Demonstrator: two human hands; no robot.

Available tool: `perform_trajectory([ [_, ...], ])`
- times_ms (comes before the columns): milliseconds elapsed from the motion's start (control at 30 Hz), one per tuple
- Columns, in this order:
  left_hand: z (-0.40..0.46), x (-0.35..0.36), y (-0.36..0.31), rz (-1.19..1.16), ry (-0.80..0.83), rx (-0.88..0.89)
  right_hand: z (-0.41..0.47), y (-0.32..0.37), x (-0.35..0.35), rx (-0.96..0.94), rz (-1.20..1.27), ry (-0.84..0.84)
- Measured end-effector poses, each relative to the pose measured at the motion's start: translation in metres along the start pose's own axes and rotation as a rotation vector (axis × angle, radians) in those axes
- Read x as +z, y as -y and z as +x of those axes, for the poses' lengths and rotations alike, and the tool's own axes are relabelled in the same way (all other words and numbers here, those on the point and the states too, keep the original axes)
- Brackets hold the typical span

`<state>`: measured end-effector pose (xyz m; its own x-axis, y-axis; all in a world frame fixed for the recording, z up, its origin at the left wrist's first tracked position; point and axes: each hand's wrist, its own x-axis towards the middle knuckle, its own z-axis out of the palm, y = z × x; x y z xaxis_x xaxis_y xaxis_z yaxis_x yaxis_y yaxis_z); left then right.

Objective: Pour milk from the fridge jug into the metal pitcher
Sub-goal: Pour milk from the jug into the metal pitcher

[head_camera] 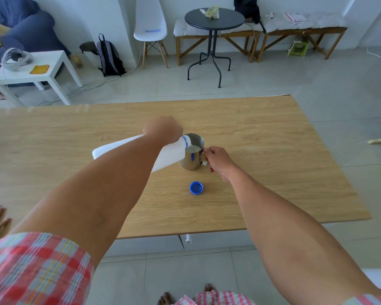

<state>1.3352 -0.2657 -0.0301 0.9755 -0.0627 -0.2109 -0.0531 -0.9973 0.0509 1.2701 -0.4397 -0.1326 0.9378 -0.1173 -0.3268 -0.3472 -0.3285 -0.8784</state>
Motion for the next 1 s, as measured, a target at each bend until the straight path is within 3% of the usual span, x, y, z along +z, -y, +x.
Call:
perform_trajectory([
  [1000,0.0005,-0.002,-0.0019,-0.002,0.015,-0.032,0.0013,-0.0013,-0.0006,0.005,-0.007,0.014],
])
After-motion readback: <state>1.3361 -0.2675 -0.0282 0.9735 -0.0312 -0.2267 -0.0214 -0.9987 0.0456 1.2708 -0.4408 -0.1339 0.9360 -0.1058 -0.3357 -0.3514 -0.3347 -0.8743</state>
